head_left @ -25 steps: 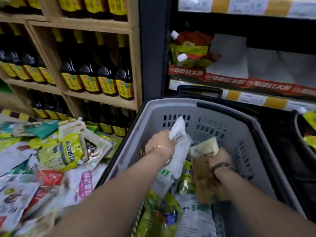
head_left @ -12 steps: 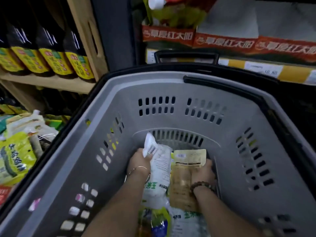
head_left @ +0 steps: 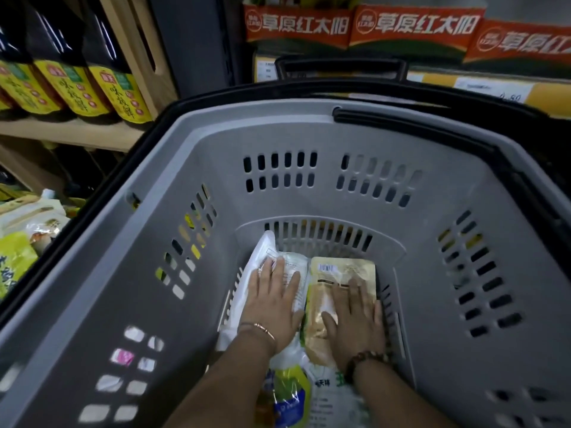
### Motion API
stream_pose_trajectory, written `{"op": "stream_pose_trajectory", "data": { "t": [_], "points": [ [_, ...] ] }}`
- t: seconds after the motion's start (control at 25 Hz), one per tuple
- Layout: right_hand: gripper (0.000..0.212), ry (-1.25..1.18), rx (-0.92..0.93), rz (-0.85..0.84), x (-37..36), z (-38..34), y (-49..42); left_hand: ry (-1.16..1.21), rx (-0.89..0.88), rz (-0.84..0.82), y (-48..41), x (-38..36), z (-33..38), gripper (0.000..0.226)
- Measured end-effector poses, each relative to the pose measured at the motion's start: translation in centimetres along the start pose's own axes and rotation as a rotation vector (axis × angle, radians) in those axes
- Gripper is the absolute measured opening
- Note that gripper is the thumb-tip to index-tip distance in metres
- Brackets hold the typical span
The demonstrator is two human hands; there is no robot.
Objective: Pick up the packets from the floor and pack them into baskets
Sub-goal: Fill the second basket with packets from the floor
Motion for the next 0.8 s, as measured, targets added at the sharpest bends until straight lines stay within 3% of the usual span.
{"op": "stream_pose_trajectory", "data": {
  "t": [0.12,0.28,0.4,0.52,0.68,0.8],
  "points": [
    [0.069,-0.009,-0.014,-0.012,-0.9,0.4,0.1,0.074,0.09,-0.126,0.2,-2.1,-0.8,0.065],
    [0.064,-0.044,-0.025,-0.021,-1.1,0.5,-0.4,0.131,0.131,-0.146,0.0,-3.2,-1.0,0.066],
    [0.083,-0.053,-0.003,-0.021,-0.9,0.2,-0.2,0.125,0.136,-0.155,-0.1,-3.2,-1.0,0.067],
    [0.09,-0.044,-0.01,-0.084,-0.7,0.2,-0.4,0.118,0.148,-0.27,-0.3,-3.4,-1.0,0.069],
    [0.062,0.052,0.029,-0.27,-0.3,0.2,-0.5,0.161,0.169,-0.455,-0.2,-2.0,-0.8,0.079],
    [0.061,0.091,0.044,-0.38,1.7,-0.6,-1.3,0.241,0.199,-0.43,-0.7,1.5,-0.9,0.081]
  ]
}}
Point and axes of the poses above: each hand's wrist, its own y-axis away from the middle knuckle, its own x-axis out of the back of the hand, z = x × y, the point moved 8 cm from there along -y, towards the middle knuckle, and after that the axes turned 12 degrees about z, right-handed, at the moved point
